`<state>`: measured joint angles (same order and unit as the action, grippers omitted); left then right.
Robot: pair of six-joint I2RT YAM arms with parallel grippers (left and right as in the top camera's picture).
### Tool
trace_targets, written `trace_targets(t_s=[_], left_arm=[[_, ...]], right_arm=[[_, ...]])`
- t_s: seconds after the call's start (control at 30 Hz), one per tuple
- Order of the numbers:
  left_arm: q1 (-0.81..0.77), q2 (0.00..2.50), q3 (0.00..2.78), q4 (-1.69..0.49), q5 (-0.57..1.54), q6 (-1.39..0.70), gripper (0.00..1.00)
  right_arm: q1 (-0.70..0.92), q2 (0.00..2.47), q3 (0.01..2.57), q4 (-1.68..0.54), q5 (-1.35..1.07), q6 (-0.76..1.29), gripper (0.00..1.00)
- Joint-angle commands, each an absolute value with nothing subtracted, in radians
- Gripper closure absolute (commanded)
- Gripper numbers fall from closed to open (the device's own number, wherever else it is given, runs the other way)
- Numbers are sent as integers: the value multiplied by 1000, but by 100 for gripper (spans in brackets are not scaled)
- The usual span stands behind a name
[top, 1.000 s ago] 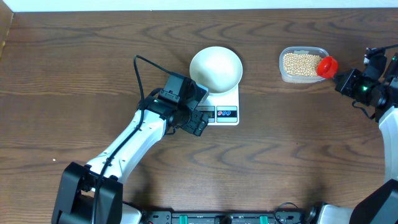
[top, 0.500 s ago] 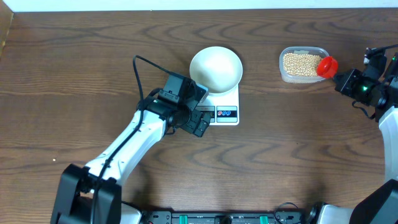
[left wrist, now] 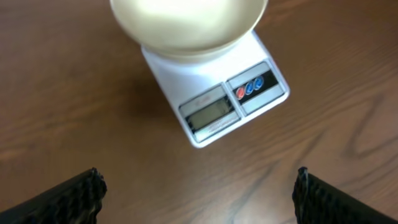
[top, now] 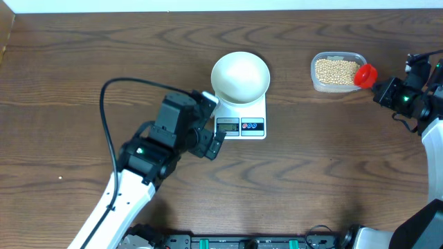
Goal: Scoop item into bowl and weigh 50g on scale
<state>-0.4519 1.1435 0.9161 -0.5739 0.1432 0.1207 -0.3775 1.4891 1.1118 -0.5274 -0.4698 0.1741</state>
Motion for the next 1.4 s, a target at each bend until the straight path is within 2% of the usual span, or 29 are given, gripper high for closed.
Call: trace_targets(t_s=[0.0,0.13,0.23,0.57,0.8,1.37], left_arm=[[-468,1151,757,-474,101,65,2],[-493,1147,587,-235,142,15,2],[-497,1147,516,-146,144,-33,2],[-497,1148,506,-253,149,-3,0],[-497,1143,506,-184,149,2,0],[-496,911,508,-269,204,6,2]], right_arm=[[-378,1477,1131,-529,-453,159,99],[-378,1478,1131,-529,-450,159,99],[-378,1477,1131,-529,-450,159,99],[-378,1478,1131,-535,-450,159,99],[-378,1478,1131,-535,-450,155,99],[-378,1478,1131,-532,-450,148,99]])
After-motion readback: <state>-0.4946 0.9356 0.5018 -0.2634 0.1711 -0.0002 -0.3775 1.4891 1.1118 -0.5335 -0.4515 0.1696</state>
